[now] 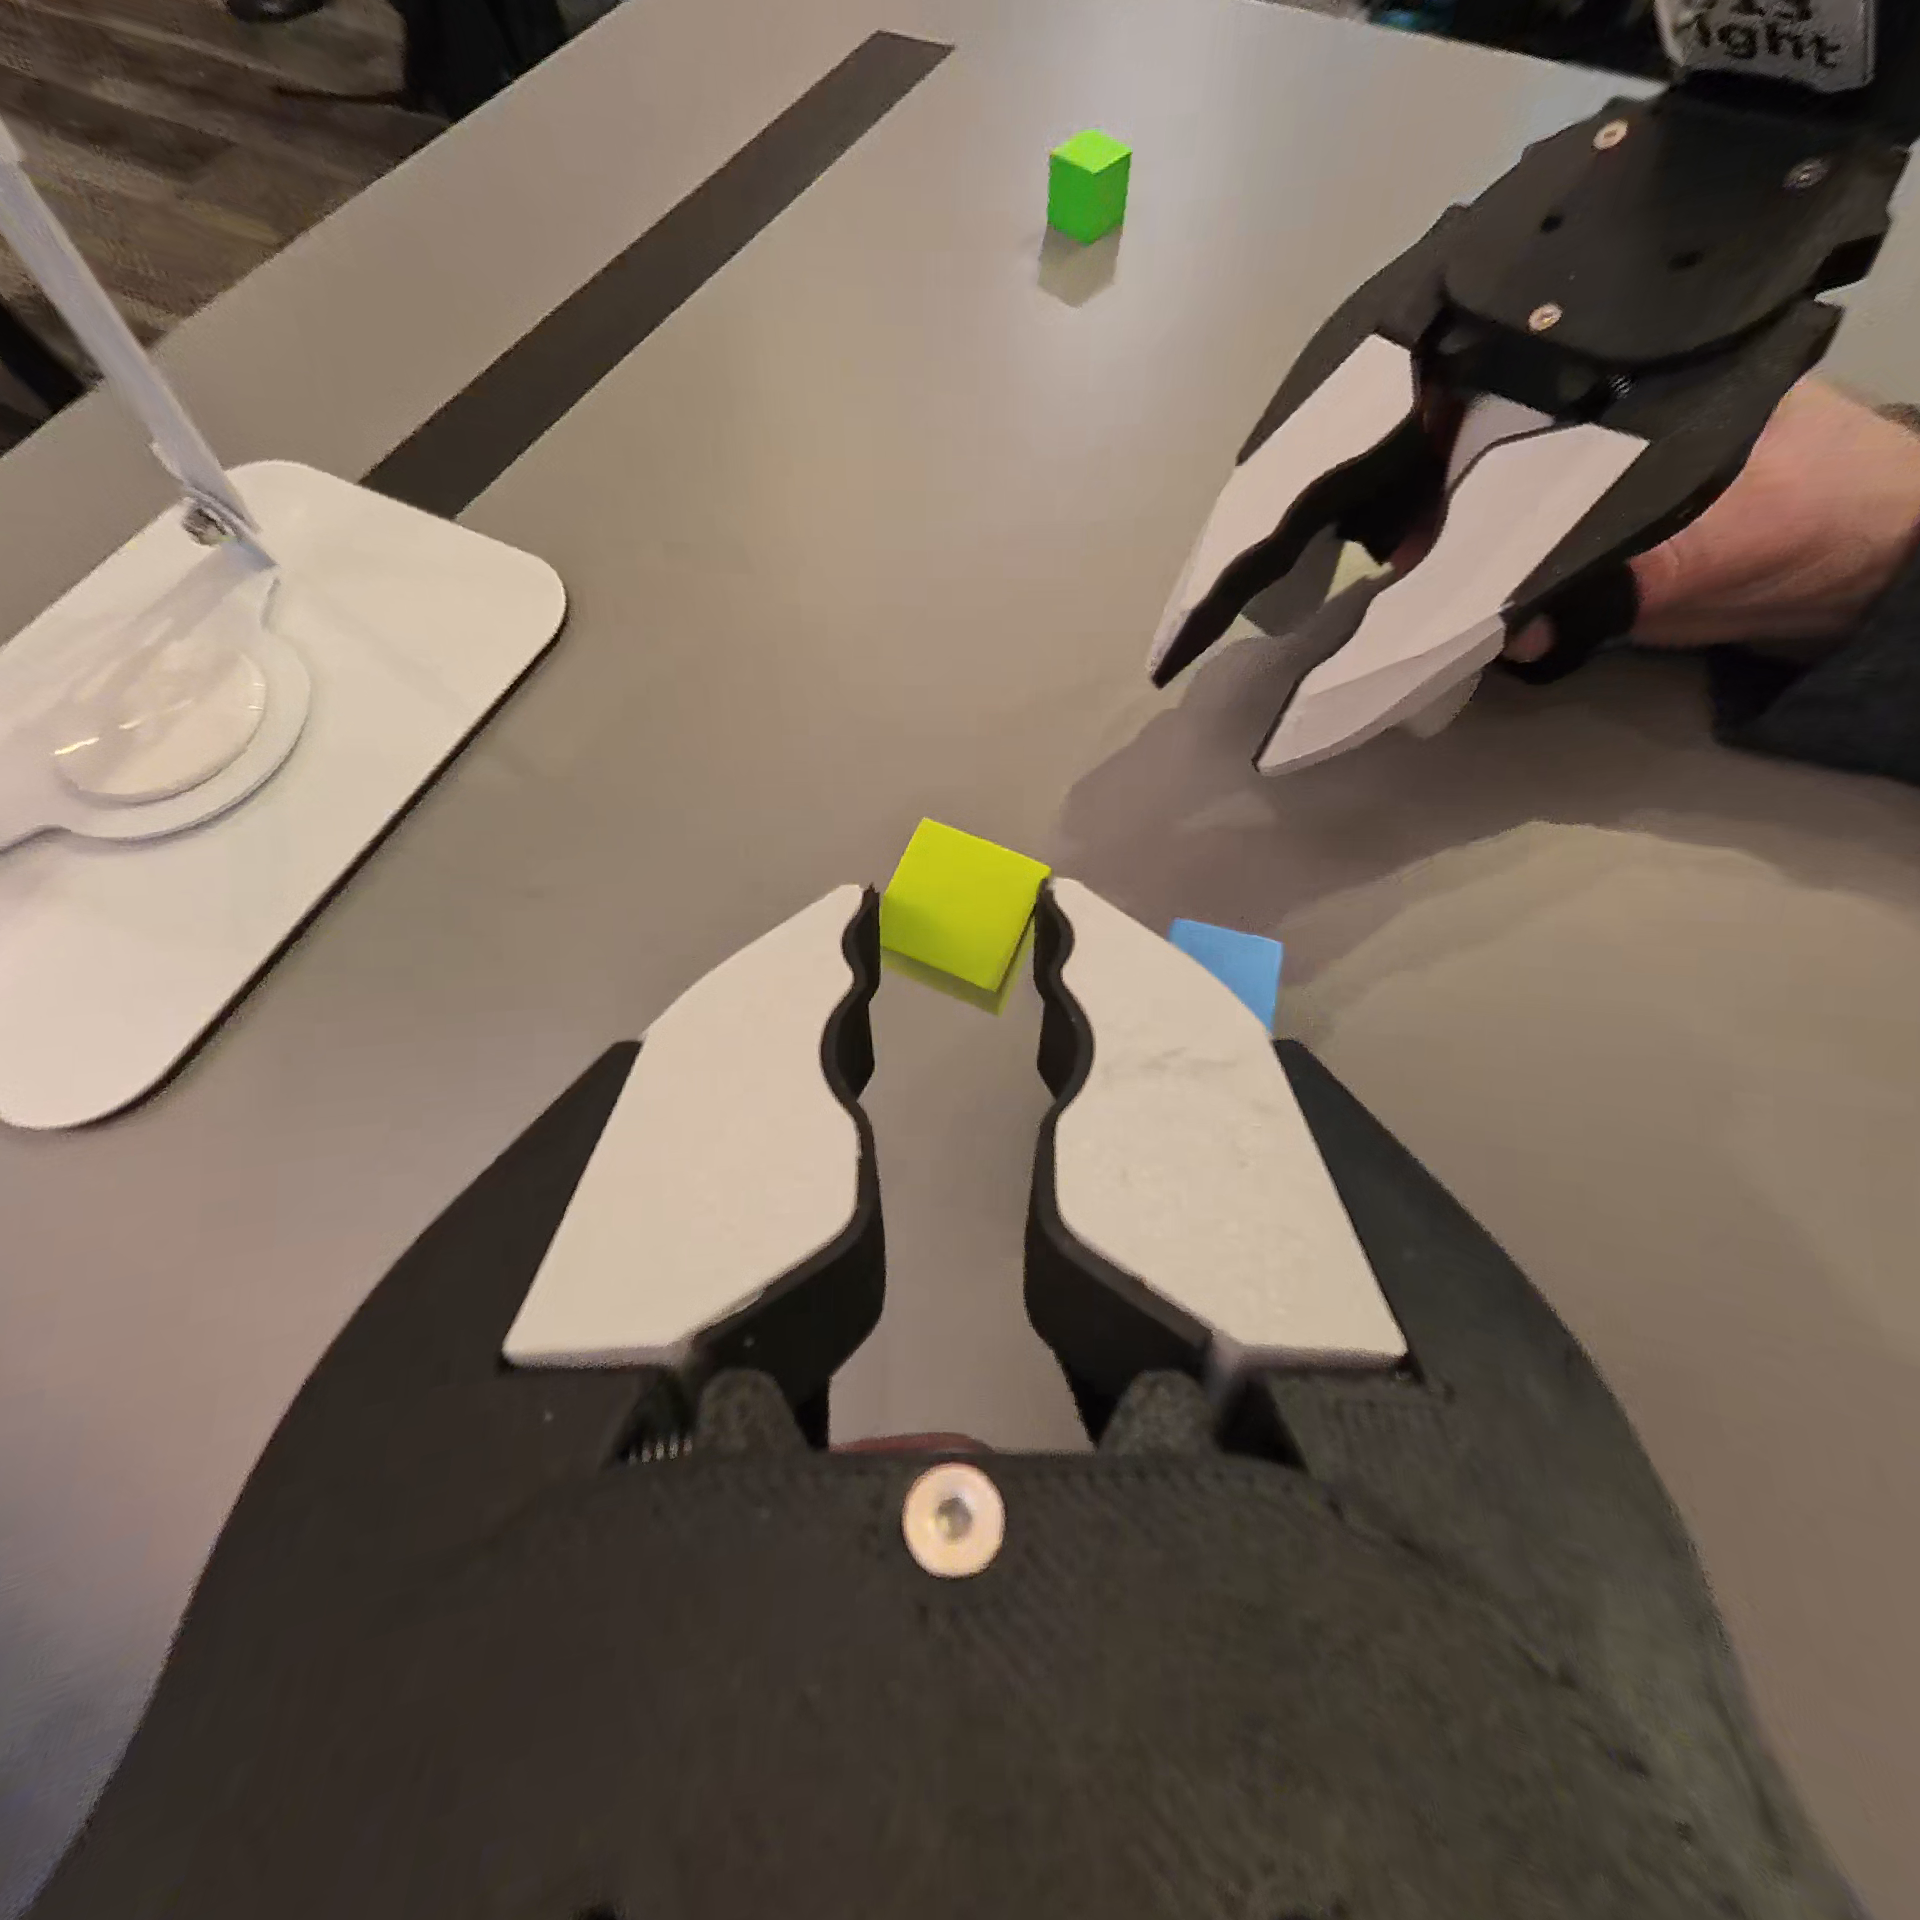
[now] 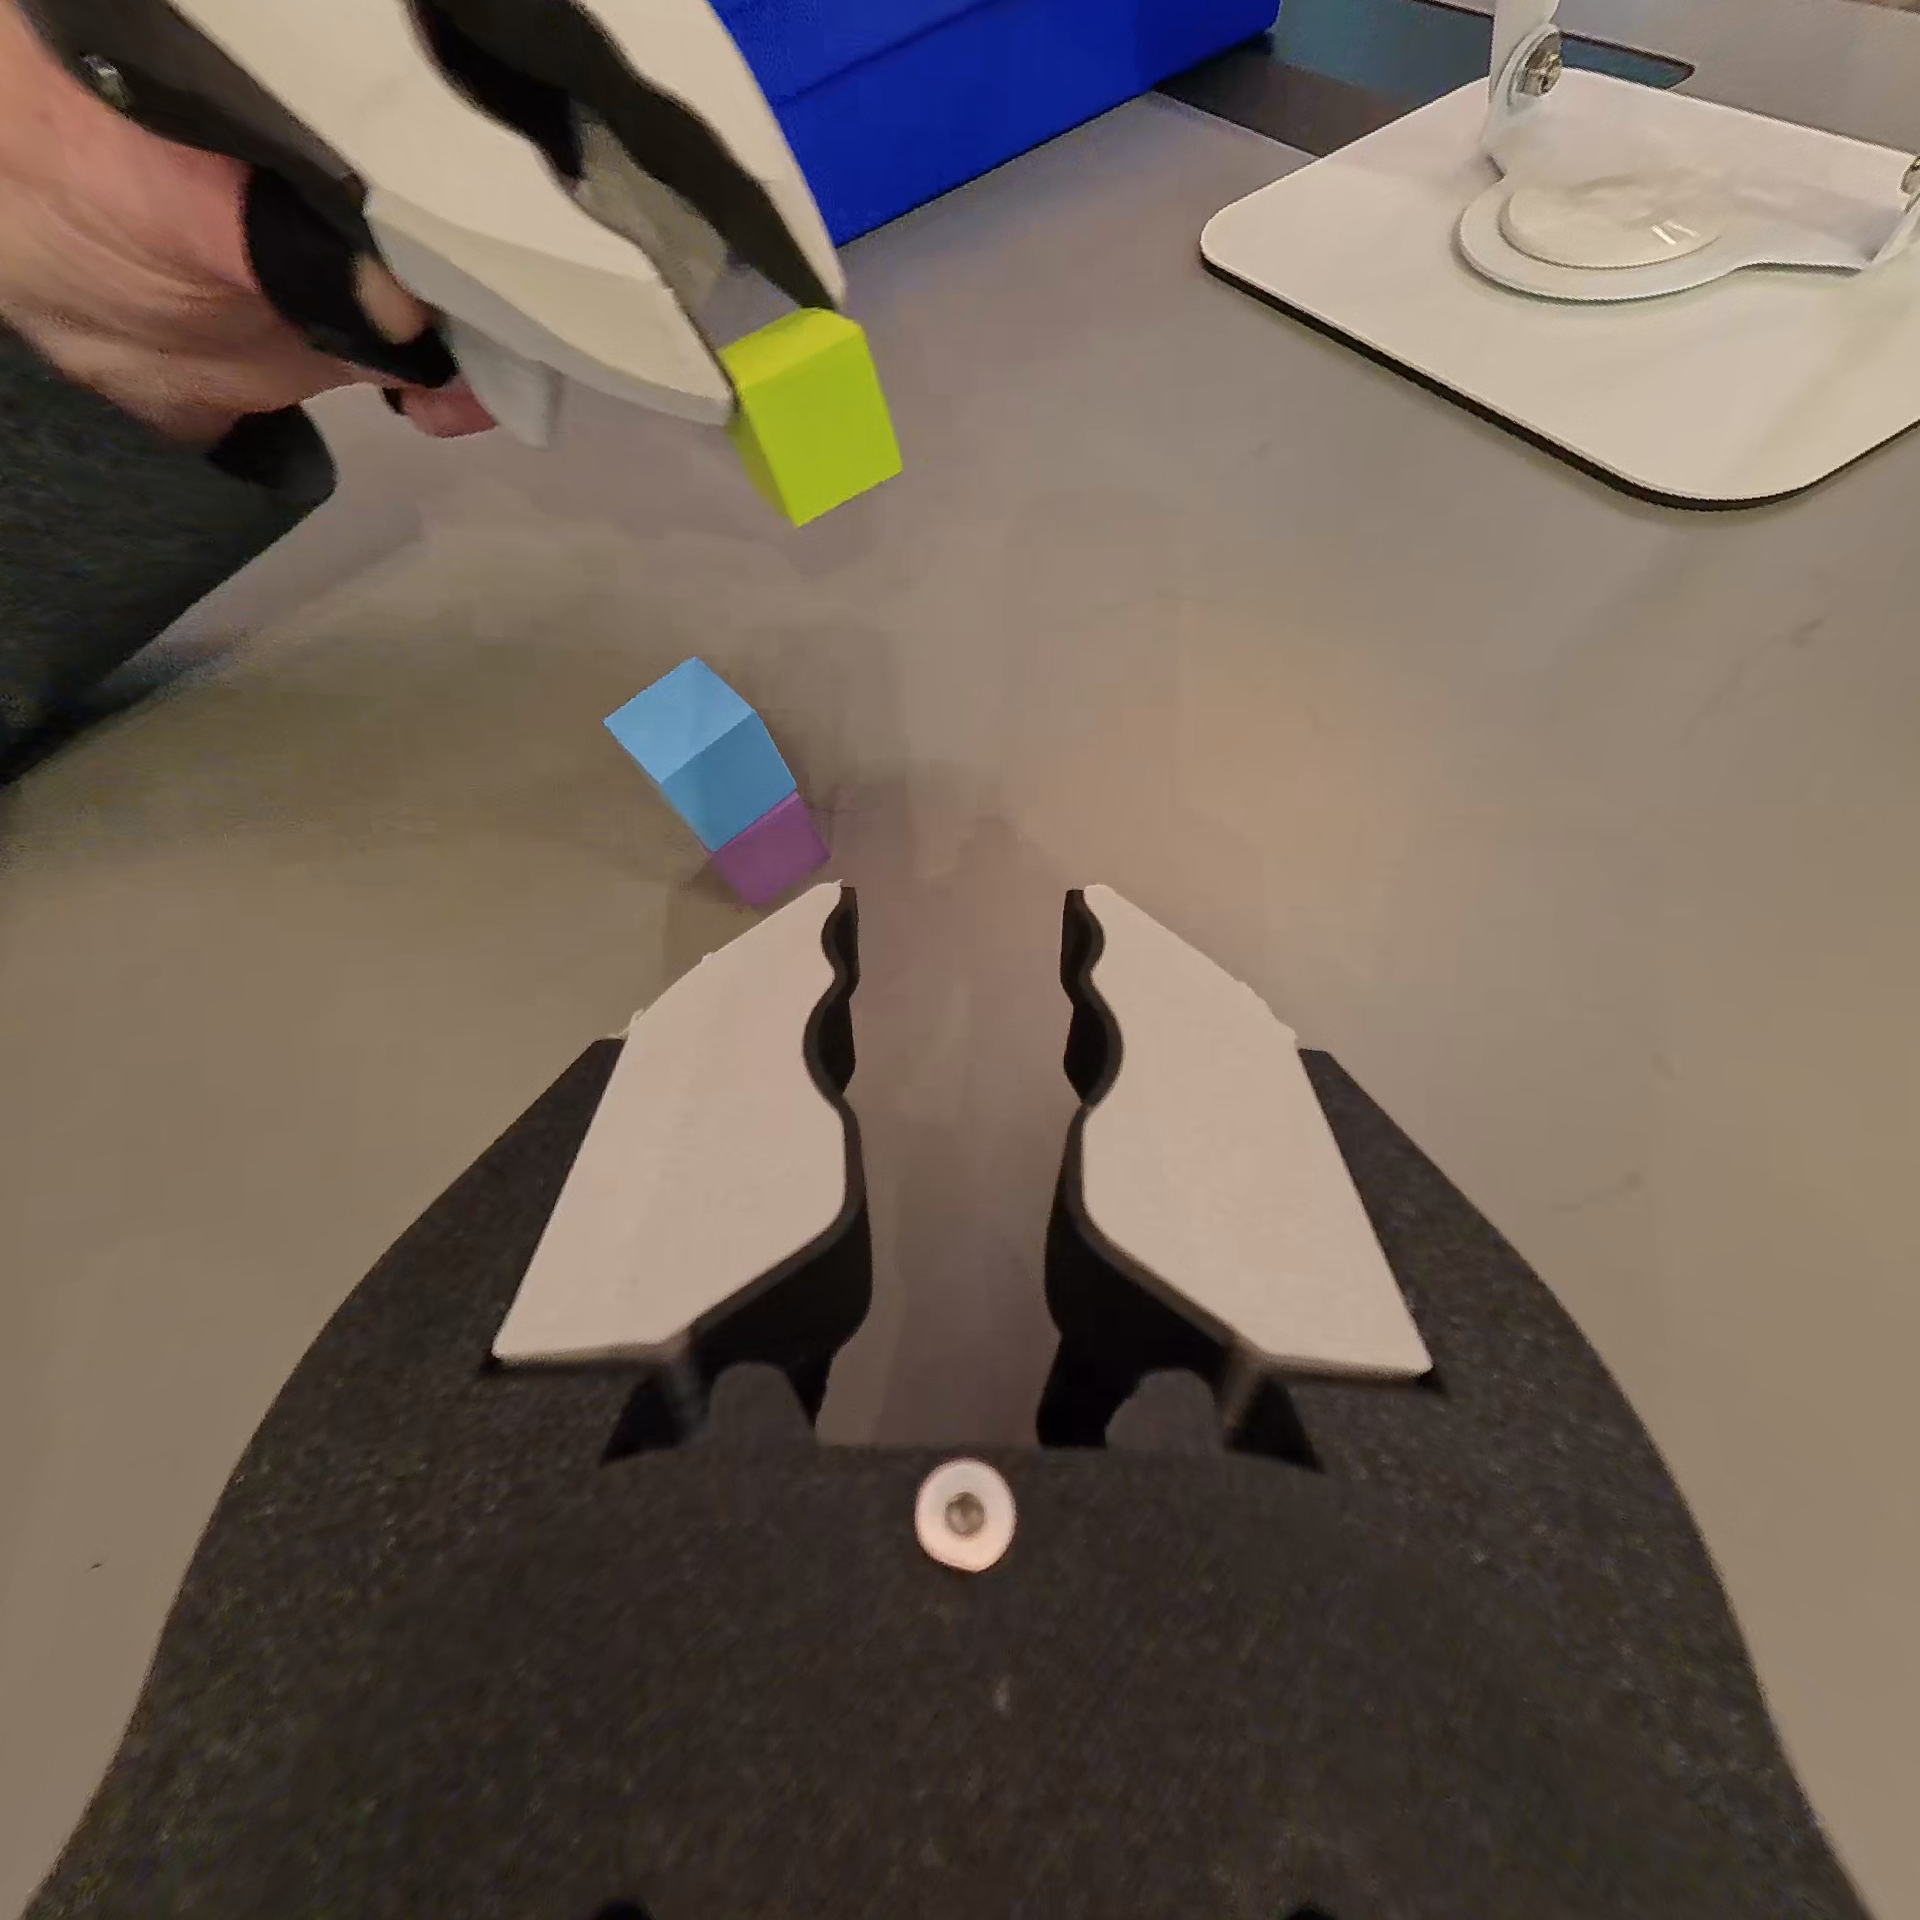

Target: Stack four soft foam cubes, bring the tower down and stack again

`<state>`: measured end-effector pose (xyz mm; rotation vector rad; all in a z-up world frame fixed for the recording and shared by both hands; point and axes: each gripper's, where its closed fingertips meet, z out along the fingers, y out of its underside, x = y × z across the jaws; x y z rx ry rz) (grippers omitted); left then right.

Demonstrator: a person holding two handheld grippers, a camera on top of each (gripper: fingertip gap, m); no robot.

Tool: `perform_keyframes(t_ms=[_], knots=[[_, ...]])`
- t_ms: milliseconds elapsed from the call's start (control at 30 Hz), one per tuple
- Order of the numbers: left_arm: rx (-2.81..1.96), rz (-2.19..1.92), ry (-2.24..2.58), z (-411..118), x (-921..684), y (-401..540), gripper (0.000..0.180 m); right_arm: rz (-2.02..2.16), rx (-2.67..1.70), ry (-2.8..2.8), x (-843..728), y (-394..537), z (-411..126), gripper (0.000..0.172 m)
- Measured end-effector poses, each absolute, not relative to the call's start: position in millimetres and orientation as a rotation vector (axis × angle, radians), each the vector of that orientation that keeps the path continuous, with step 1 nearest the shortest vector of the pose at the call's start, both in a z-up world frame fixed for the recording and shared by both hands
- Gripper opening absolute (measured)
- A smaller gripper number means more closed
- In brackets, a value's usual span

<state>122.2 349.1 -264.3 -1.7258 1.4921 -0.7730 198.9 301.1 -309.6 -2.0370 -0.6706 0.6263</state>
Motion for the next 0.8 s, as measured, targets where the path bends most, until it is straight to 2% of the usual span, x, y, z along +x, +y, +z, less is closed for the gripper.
perform_keyframes(t_ms=[200,800], knots=[[-1.745,-0.675,1.462,-255.5,121.2,320.9,0.028,0.617,-2.043,-0.677,198.4,301.3,-310.8,0.037],[-1.785,-0.554,1.527,-280.0,134.0,291.4,0.028,0.606,-2.069,-0.694,196.8,301.2,-315.1,0.037]])
